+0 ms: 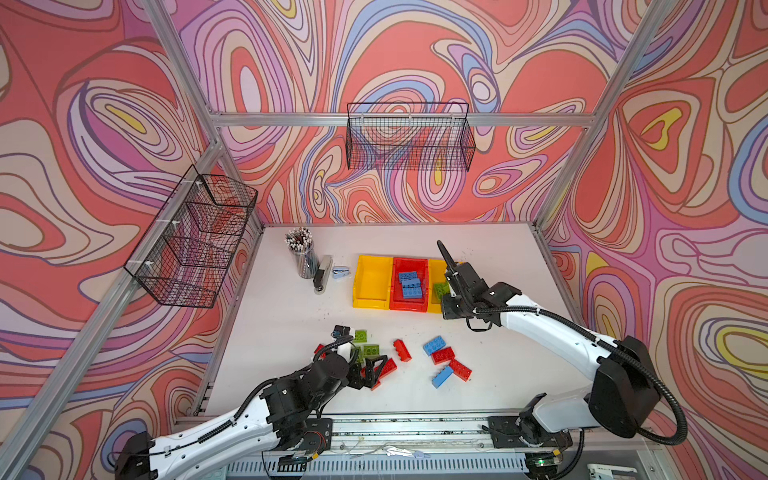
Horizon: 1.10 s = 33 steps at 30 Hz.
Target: Sort the legos into containers by color
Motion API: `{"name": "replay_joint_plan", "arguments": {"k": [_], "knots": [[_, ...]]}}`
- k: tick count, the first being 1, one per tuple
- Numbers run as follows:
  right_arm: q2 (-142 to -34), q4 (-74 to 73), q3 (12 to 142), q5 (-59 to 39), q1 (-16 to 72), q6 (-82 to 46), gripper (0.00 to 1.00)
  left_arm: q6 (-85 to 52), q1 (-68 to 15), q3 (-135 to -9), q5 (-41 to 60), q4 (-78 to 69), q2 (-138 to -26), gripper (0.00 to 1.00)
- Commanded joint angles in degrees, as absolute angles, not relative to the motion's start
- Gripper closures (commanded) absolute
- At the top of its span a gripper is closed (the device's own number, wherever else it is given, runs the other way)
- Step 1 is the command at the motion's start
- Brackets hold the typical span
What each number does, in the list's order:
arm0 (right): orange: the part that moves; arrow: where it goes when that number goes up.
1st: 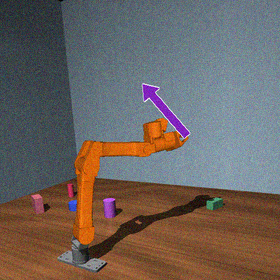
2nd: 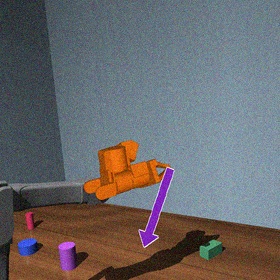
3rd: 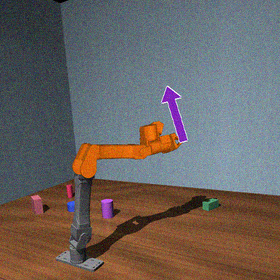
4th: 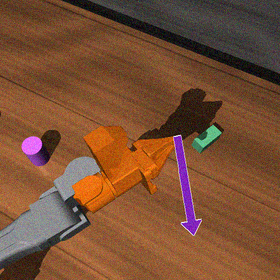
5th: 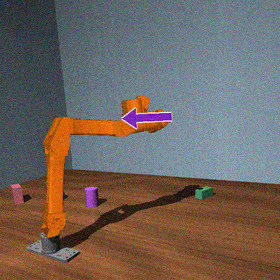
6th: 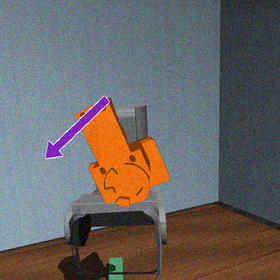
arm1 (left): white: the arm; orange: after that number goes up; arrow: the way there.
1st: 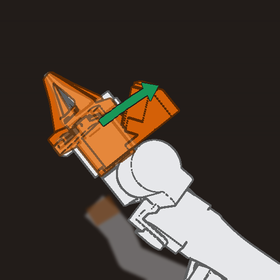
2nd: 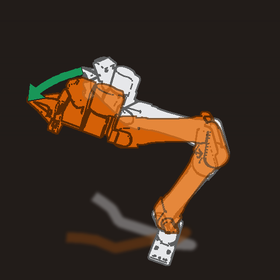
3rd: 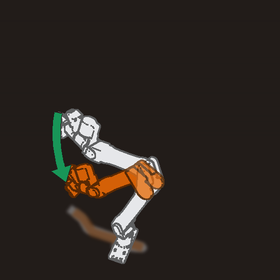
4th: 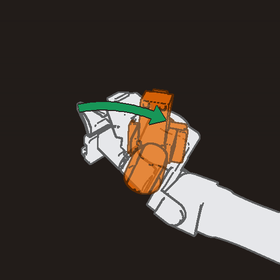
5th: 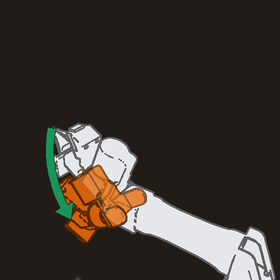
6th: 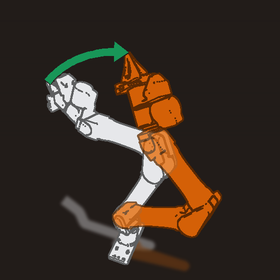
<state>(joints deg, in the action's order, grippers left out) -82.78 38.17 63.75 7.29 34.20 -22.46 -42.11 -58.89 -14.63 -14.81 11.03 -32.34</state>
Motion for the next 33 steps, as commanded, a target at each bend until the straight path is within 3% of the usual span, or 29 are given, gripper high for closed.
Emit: {"name": "replay_joint_plan", "arguments": {"k": [1, 9, 16, 18, 24, 33], "knots": [[-87.52, 37.86, 69.19, 8.06, 34.43, -19.81, 0.69, -42.43, -59.14, -17.13, -14.73, 11.99, -34.24, 0.0], [-102.26, 35.14, 83.55, 4.91, 34.43, -17.54, 0.7, -41.92, -59.15, -19.97, -14.59, 11.64, -37.54, 0.0], [-110.3, 32.09, 86.38, 2.44, 34.45, -16.1, 0.68, -43.66, -59.15, -22.08, -14.34, 9.86, -41.04, 0.0], [-112.31, 32.5, 87.45, 1.93, 34.45, -15.33, 0.61, -44.25, -59.15, -23.04, -14.18, 8.12, -42.78, 0.0], [-113.09, 34.38, 91.69, -0.92, 34.45, -14.06, 0.26, -42.93, -59.15, -26.47, -14.26, 5.21, -48.03, 0.0], [-103.24, 31.15, 83.29, -3.27, 34.45, -14.32, 0.09, -40.59, -59.15, -40.04, -10.83, 9.7, -57.39, 0.0]]}}
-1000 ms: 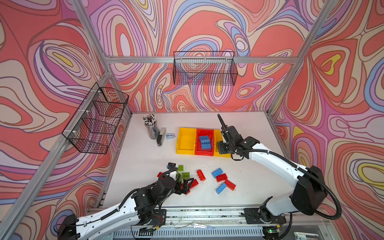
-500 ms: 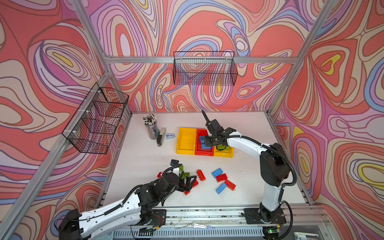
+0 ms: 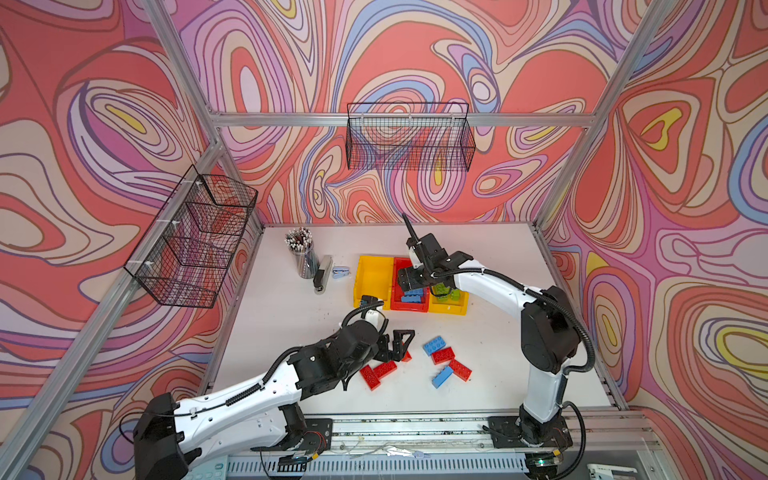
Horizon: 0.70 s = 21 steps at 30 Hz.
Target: Sort the legos into containers by color
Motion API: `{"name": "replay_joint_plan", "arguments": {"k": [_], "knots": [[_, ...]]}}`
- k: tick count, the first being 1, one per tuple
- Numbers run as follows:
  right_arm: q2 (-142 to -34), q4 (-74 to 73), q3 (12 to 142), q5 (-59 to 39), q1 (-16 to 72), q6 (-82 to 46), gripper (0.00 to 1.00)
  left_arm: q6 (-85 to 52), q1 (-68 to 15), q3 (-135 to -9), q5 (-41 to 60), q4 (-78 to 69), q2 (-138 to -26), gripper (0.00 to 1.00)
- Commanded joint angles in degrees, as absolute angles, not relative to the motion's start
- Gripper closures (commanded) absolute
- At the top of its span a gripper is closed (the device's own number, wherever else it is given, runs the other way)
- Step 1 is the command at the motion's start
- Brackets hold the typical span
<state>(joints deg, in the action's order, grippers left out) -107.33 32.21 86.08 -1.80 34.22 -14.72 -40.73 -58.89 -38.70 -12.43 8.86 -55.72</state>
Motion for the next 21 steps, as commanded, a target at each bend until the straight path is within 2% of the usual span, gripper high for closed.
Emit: {"name": "replay_joint_plan", "arguments": {"k": [1, 3, 14, 21], "knots": [[-101.87, 30.94, 82.12, -2.99, 34.45, -14.32, 0.08, -40.88, -59.15, -40.51, -10.5, 9.06, -57.9, 0.0], [-97.83, 30.85, 79.18, -2.4, 34.45, -14.17, 0.02, -41.68, -59.14, -41.88, -9.76, 8.44, -58.93, 0.0], [-83.33, 33.16, 70.94, 1.41, 34.45, -13.58, 0.02, -43.64, -59.67, -46.4, -8.18, 8.34, -61.84, 0.0], [-78.62, 32.71, 64.0, 2.49, 34.45, -16.1, 0.02, -44.46, -59.84, -41.6, -8.39, 8.42, -59.75, 0.0]]}}
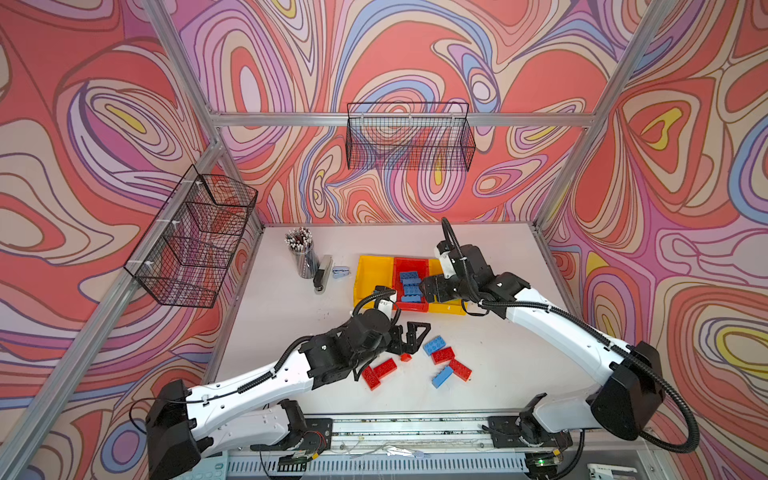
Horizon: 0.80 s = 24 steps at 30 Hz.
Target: Sort the legos into containers by color
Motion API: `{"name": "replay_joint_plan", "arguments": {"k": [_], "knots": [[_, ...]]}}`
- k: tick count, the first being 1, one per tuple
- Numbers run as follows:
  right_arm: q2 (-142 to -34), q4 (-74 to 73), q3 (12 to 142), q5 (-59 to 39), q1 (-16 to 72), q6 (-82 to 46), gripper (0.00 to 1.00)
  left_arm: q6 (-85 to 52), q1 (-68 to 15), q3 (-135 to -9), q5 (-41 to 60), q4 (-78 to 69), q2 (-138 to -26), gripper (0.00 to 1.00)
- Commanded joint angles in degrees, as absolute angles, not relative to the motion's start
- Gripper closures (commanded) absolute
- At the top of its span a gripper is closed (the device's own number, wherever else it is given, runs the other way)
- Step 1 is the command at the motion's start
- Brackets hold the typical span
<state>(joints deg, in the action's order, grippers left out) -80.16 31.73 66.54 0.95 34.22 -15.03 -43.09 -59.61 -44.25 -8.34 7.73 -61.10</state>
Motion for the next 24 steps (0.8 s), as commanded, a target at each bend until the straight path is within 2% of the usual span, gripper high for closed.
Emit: {"name": "replay_joint_plan", "arguments": {"k": [1, 9, 14, 24], "knots": [[-77.9, 32.72, 62.52, 2.93, 34.45, -16.56, 0.02, -44.75, -59.85, -39.97, -8.89, 8.44, -58.89, 0.0], [-73.48, 32.93, 52.81, 4.39, 34.45, -21.16, 0.04, -47.17, -59.84, -30.32, -12.12, 11.69, -51.68, 0.0], [-71.1, 31.3, 46.3, 0.99, 35.89, -24.64, 0.04, -47.42, -59.85, -26.84, -12.72, 12.55, -49.02, 0.0], [-77.1, 28.37, 42.93, 2.36, 42.68, -25.84, 0.03, -44.32, -59.81, -27.03, -13.52, 13.91, -48.52, 0.0]]}}
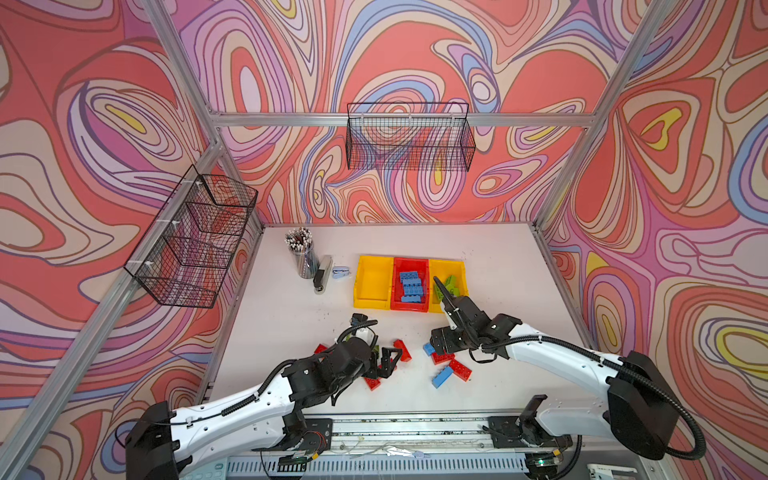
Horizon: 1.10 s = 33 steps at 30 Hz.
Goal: Sort the legos into containers by color
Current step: 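Lower the right gripper onto a blue brick and grasp it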
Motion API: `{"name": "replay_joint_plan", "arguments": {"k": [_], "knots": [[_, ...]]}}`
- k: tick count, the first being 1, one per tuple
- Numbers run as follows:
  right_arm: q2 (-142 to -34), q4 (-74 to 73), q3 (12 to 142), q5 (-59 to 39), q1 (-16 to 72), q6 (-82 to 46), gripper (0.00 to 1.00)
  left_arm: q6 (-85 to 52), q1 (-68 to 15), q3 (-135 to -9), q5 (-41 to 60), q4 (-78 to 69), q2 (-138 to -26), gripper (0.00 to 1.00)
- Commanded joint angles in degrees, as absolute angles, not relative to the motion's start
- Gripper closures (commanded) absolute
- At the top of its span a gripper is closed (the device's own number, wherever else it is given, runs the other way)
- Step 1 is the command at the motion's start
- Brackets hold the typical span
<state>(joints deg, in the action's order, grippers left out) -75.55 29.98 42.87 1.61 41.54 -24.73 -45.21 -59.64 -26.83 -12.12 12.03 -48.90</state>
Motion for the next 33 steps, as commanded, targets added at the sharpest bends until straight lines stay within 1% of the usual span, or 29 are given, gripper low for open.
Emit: {"name": "replay_joint_plan", "arguments": {"k": [1, 8, 16, 22, 24, 29, 33], "knots": [[-77.93, 28.38, 43.26, 2.7, 43.11, -25.67, 0.04, -44.35, -59.84, -26.84, -13.69, 14.1, -48.43, 0.0], [-82.22, 27.58, 44.3, 4.01, 44.38, -24.52, 0.05, -45.81, -59.85, -24.46, -14.76, 16.24, -44.67, 0.0], [-86.06, 26.29, 46.04, 4.22, 45.78, -23.47, 0.11, -48.34, -59.85, -21.4, -16.46, 19.69, -37.82, 0.0], [-88.58, 26.23, 47.27, 4.13, 46.34, -22.93, 0.16, -48.43, -59.84, -21.18, -17.13, 21.3, -36.19, 0.0], [-89.15, 26.32, 47.45, 4.28, 46.58, -22.7, 0.19, -48.5, -59.81, -21.1, -17.13, 21.36, -36.0, 0.0], [-90.2, 27.08, 47.88, 5.37, 46.78, -22.74, 0.35, -48.63, -59.84, -20.1, -17.15, 20.92, -35.51, 0.0], [-90.26, 28.14, 48.82, 6.6, 46.83, -22.94, 0.43, -48.69, -59.83, -19.45, -17.16, 20.71, -34.91, 0.0]]}}
